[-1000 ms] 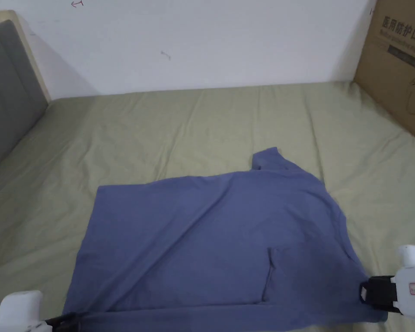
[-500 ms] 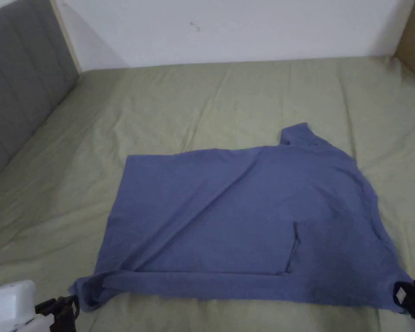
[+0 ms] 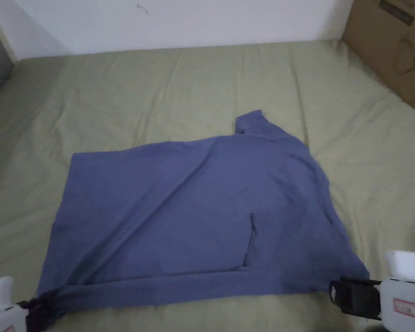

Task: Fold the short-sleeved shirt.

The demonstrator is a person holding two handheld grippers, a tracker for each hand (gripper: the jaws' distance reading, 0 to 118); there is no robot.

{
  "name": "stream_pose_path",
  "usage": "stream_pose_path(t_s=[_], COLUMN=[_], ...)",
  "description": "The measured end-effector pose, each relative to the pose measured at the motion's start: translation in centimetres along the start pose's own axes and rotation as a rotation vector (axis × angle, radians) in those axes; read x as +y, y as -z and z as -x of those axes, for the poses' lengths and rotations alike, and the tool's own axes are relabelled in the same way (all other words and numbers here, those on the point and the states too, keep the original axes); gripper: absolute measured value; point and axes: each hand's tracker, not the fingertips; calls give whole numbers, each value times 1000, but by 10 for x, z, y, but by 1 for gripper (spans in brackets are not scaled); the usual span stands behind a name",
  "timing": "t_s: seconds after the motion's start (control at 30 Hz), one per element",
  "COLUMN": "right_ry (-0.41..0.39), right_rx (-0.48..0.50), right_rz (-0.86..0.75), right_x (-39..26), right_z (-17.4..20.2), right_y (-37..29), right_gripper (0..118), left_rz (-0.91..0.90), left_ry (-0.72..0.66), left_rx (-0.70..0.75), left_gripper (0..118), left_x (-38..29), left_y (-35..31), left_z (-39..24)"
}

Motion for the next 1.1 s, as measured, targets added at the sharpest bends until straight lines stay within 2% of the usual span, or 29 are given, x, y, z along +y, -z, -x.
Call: stream_pose_path(t_s=[0.07, 0.1, 0.17, 0.2, 0.23, 0.27, 0.3, 0.37, 0.5, 0.57, 0.6, 0.67, 0.77, 0.93, 1.0, 1.03, 1.07, 1.1], right_ry=[4, 15, 29, 18, 14, 0, -42, -11, -22, 47, 52, 13, -3, 16, 68, 92, 118, 101], right_rx=[-37, -29, -22, -18, -31, -72, -24, -51, -30, 34, 32, 43, 57, 52, 80, 77, 55, 20], right_rz=[38, 82, 72, 73, 70, 82, 121, 97, 90, 73, 48, 22, -14, -8, 46, 59, 61, 64], right_x=[4, 9, 13, 16, 16, 16, 17, 18, 23, 30, 35, 49, 84, 160, 186, 196, 202, 208], right_z=[-2, -5, -5, -4, -3, -3, -4, -7, -13, -11, -10, -4, 13, 23, 23, 24, 25, 25], right_y=[12, 20, 27, 28, 31, 35, 41, 36, 23, 10, 4, -6, -14, 31, 61, 75, 85, 91], right_gripper=[107, 106, 101, 75, 37, 21, 21, 12, 8, 7, 7, 7, 7, 7, 7, 7, 8, 28], left_rz=[-16, -16, -18, -16, -16, -15, -15, -17, -18, -24, -30, -37, -52, -37, -48, -46, -33, -1], left_ry=[-17, -23, -30, -26, -22, -21, -16, -9, -5, 7, 12, 24, 38, 37, 41, 44, 47, 59], left_rx=[-11, -21, -25, -24, -19, -22, -21, -13, -15, -11, -12, -15, -17, -19, -8, -7, 2, 23], left_gripper=[4, 4, 4, 4, 4, 4, 4, 4, 4, 4, 4, 4, 5, 5, 7, 9, 17, 50], left_x=[4, 7, 8, 8, 8, 8, 8, 9, 14, 20, 24, 35, 60, 115, 131, 137, 143, 147], left_y=[-6, -17, -20, -21, -22, -23, -24, -24, -30, -36, -40, -43, -40, -3, 16, 26, 35, 43], left_z=[3, -2, -3, -4, -6, -7, -9, -11, -11, -14, -15, -16, -16, -16, -19, -21, -22, -22])
